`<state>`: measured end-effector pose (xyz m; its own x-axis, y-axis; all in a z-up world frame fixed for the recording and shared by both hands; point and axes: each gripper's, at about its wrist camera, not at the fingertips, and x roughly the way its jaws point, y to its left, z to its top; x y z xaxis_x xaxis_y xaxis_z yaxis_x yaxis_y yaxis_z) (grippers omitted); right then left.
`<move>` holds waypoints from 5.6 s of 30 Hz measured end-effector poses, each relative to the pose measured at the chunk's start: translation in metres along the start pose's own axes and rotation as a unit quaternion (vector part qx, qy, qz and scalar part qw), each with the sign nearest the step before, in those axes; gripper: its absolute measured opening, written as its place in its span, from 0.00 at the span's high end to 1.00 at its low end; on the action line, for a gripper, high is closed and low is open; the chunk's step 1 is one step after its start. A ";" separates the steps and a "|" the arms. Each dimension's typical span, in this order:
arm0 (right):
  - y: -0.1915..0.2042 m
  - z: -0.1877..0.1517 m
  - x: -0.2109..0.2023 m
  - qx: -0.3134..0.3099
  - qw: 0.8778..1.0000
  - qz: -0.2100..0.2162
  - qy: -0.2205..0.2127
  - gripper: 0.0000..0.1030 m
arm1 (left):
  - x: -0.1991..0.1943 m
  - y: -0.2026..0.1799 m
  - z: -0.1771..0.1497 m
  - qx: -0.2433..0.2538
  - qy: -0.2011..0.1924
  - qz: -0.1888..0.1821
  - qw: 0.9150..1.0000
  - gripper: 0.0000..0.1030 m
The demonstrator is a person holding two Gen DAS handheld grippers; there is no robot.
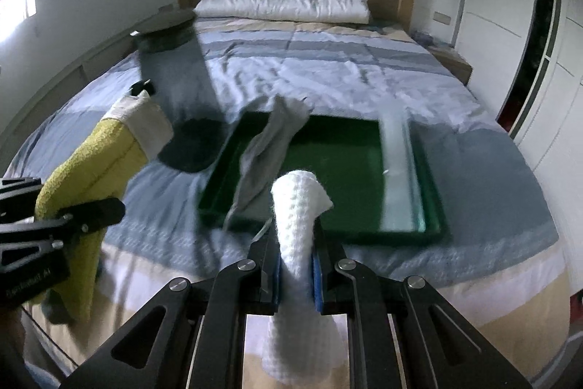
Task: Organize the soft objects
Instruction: 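Lift the yellow towel with the left tool while the right tool lifts the white cloth, then carry the towel with the left tool over the green tray while the right tool carries the cloth there, then lower the towel into the tray and open the left tool while the right tool releases the cloth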
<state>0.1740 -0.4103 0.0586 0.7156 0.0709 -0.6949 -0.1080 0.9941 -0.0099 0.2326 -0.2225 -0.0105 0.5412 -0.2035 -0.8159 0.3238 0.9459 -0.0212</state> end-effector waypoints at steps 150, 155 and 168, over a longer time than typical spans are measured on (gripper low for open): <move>-0.107 0.120 0.220 0.024 1.000 0.009 0.013 0.25 | 0.150 -0.063 0.106 -0.030 0.010 0.032 0.999 0.45; -0.109 0.121 0.214 0.027 1.000 0.008 0.009 0.23 | 0.147 -0.062 0.109 -0.037 0.007 0.043 0.998 0.44; -0.109 0.119 0.198 0.028 1.000 -0.006 0.006 0.15 | 0.136 -0.055 0.111 -0.066 -0.001 0.070 0.995 0.41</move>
<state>0.4095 -0.4945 0.0077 0.7079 0.0589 -0.7039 -0.0603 0.9979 0.0229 0.3745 -0.3302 -0.0565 0.5761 -0.0682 -0.8145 0.1411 0.9898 0.0170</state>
